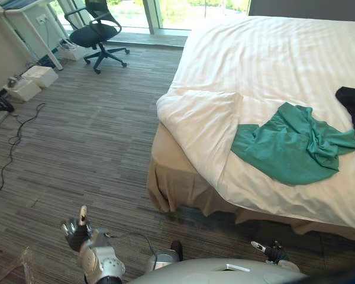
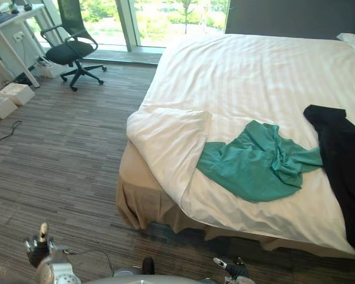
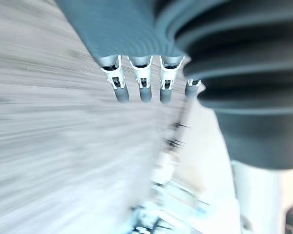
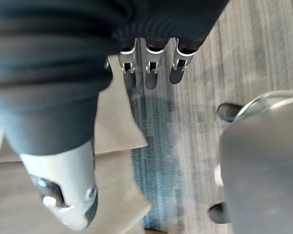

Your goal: Tidy the bed and pick cloth on bed and put in laundry

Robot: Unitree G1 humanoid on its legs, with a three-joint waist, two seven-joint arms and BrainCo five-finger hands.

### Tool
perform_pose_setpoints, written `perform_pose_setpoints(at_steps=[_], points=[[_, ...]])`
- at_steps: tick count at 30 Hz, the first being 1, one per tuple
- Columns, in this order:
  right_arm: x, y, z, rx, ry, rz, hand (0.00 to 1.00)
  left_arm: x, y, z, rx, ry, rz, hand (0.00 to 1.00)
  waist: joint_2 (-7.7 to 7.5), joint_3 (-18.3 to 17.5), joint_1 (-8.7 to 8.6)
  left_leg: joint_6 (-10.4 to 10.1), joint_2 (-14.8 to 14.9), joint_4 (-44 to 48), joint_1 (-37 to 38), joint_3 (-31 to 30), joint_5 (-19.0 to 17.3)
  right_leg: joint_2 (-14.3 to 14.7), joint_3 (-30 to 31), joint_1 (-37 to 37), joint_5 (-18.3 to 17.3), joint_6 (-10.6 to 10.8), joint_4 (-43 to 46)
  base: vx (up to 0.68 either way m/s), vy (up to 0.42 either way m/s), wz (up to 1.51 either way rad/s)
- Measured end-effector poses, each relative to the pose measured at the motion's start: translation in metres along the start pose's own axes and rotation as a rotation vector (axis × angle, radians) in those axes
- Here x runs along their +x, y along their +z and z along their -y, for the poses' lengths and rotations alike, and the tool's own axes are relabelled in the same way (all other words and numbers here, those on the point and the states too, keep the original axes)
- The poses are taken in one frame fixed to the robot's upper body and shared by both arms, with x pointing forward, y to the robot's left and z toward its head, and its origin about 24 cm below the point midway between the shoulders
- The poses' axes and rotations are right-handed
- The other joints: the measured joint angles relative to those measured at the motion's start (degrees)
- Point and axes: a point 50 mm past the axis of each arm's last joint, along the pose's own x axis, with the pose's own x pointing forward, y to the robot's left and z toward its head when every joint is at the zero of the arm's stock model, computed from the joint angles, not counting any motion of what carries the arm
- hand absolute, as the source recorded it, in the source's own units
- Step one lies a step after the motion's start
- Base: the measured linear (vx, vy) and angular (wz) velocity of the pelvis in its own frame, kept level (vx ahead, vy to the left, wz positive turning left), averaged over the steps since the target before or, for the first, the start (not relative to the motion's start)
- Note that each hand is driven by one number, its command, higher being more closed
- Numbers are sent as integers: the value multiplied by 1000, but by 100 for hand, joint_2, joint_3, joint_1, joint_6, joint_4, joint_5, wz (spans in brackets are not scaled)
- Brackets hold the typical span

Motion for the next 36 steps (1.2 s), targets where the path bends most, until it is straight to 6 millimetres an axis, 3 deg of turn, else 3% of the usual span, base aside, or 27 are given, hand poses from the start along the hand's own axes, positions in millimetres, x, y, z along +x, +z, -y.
perform_pose_setpoints(at_steps=[3, 6, 9, 14, 16, 20, 22, 26, 34, 36], points=[[-3, -6, 6, 3, -18, -5, 0, 32, 47, 12, -66, -44, 200, 0, -22, -14, -1, -18, 24, -1, 15, 31, -13, 23, 32, 24, -3, -5, -27, 19, -10, 0], [-9, -22, 10, 5, -38, -32, 0, 61, 116, 45, -111, -166, 440, 0, -28, -18, 2, -52, 53, -8, 60, 103, -41, 39, 224, 23, -8, -14, -31, 11, -3, -11], [-14, -34, 13, 4, -60, -51, 0, 61, 151, 72, -82, -238, 587, 0, 13, -67, 0, -60, 73, -12, 87, 247, -96, 43, 356, 4, -23, -40, -39, -4, 5, -20], [-21, -43, 14, -21, -60, -55, 0, 58, 157, 101, 124, -322, 582, 0, 13, -198, -27, -113, 150, -12, 97, 569, -195, 82, 621, -90, -25, -45, -67, 17, -5, -29], [-22, -45, 14, -23, -57, -57, 0, 60, 158, 120, 350, -410, 567, 0, -26, -221, -8, -158, 206, -10, 178, 747, -225, 122, 830, -131, -32, -58, -69, 71, -18, -43], [-23, -47, 13, -20, -41, -60, 0, 63, 171, 151, 625, -513, 626, 0, -83, -300, -62, -203, 276, 19, 275, 1033, -254, 169, 1093, -223, -39, -74, -63, 85, -23, -35], [-22, -44, 15, -24, -27, -50, 0, 67, 171, 168, 798, -552, 636, 0, -70, -310, -172, -203, 286, 29, 278, 1177, -253, 166, 1233, -315, -38, -76, -7, 62, -4, -25], [-21, -38, 18, -32, -7, -28, 0, 74, 150, 191, 1001, -578, 559, 0, 24, -254, -232, -202, 292, 32, 199, 1346, -253, 155, 1496, -576, -21, -100, 91, -9, 3, -29], [-13, -14, 31, 22, -14, 23, 0, 64, 118, 232, 1166, -595, 510, 0, 336, 119, -643, -81, 278, 37, -260, 1641, -165, 97, 1930, -1538, -69, -139, 664, -55, 18, -21], [-13, -11, 34, 26, -16, 26, 0, 62, 112, 233, 1207, -581, 512, 0, 408, 171, -730, -80, 277, 76, -298, 1678, -164, 76, 1992, -1662, -154, -139, 826, -40, -3, -13]])
